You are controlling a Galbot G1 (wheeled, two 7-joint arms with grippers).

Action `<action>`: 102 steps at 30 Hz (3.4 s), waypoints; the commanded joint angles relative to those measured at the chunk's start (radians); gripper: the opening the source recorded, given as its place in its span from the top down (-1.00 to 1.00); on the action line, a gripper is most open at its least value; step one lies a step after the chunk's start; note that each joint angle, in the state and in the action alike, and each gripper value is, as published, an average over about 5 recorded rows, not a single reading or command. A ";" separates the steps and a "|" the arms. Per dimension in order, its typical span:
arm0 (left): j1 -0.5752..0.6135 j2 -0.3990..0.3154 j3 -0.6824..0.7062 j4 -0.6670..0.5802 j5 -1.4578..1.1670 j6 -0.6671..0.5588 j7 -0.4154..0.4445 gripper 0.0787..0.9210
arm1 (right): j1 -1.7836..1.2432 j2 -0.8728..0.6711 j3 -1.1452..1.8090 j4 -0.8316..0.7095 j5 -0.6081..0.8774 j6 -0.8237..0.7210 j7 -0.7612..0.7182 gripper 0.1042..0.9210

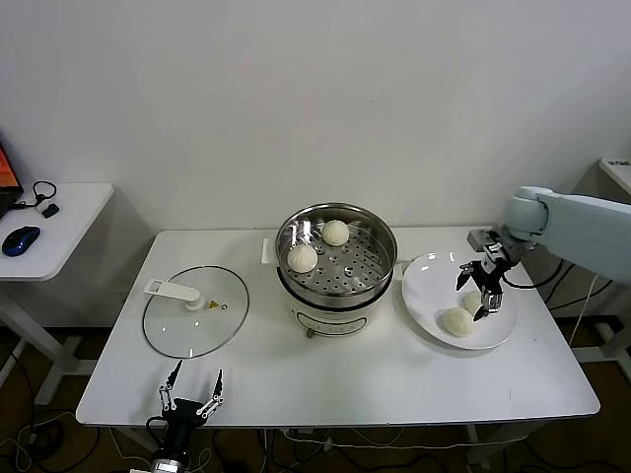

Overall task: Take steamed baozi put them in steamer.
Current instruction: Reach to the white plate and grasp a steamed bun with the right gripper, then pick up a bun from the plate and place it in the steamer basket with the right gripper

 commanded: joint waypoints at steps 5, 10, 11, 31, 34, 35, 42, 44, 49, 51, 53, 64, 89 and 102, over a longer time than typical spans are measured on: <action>-0.003 0.002 -0.002 0.014 0.004 -0.002 -0.002 -0.77 | -0.126 0.013 0.092 -0.052 -0.078 -0.002 0.010 -0.76; -0.006 0.002 -0.002 0.018 0.004 -0.002 -0.002 -0.77 | -0.149 0.025 0.114 -0.078 -0.088 -0.002 0.014 -0.76; -0.007 0.002 -0.002 0.019 0.004 -0.002 -0.002 -0.77 | -0.152 0.027 0.116 -0.082 -0.089 -0.003 0.015 -0.76; -0.013 0.002 -0.009 0.026 0.001 -0.003 -0.003 -0.77 | -0.207 0.054 0.158 -0.129 -0.126 -0.007 0.023 -0.76; -0.013 0.002 -0.009 0.026 0.001 -0.003 -0.003 -0.77 | -0.211 0.059 0.165 -0.142 -0.134 -0.005 0.025 -0.76; -0.014 0.002 -0.009 0.026 0.001 -0.003 -0.003 -0.77 | -0.212 0.060 0.165 -0.145 -0.135 -0.004 0.025 -0.76; -0.015 0.002 -0.011 0.026 0.001 -0.003 -0.003 -0.77 | -0.211 0.065 0.167 -0.148 -0.133 -0.003 0.019 -0.76; -0.015 0.002 -0.011 0.027 0.001 -0.003 -0.003 -0.77 | -0.210 0.065 0.167 -0.148 -0.132 -0.003 0.018 -0.76; -0.016 0.001 -0.011 0.029 0.000 -0.003 -0.003 -0.77 | -0.209 0.066 0.167 -0.144 -0.131 -0.002 0.014 -0.64; -0.016 0.001 -0.011 0.029 0.000 -0.003 -0.003 -0.77 | -0.208 0.066 0.166 -0.142 -0.131 -0.002 0.012 -0.58; -0.016 0.001 -0.011 0.029 0.000 -0.003 -0.003 -0.77 | -0.207 0.065 0.167 -0.141 -0.131 -0.002 0.012 -0.51; -0.012 0.004 -0.011 0.021 0.000 -0.003 -0.003 -0.77 | -0.146 0.043 0.138 -0.092 -0.122 0.004 0.008 -0.31; -0.002 0.022 0.005 -0.003 0.005 -0.003 -0.002 -0.77 | 0.515 0.176 -0.133 0.096 0.003 0.519 -0.038 -0.31; -0.003 0.008 0.007 -0.017 0.007 0.000 -0.002 -0.77 | 0.429 0.392 -0.075 0.072 -0.078 0.803 0.101 -0.31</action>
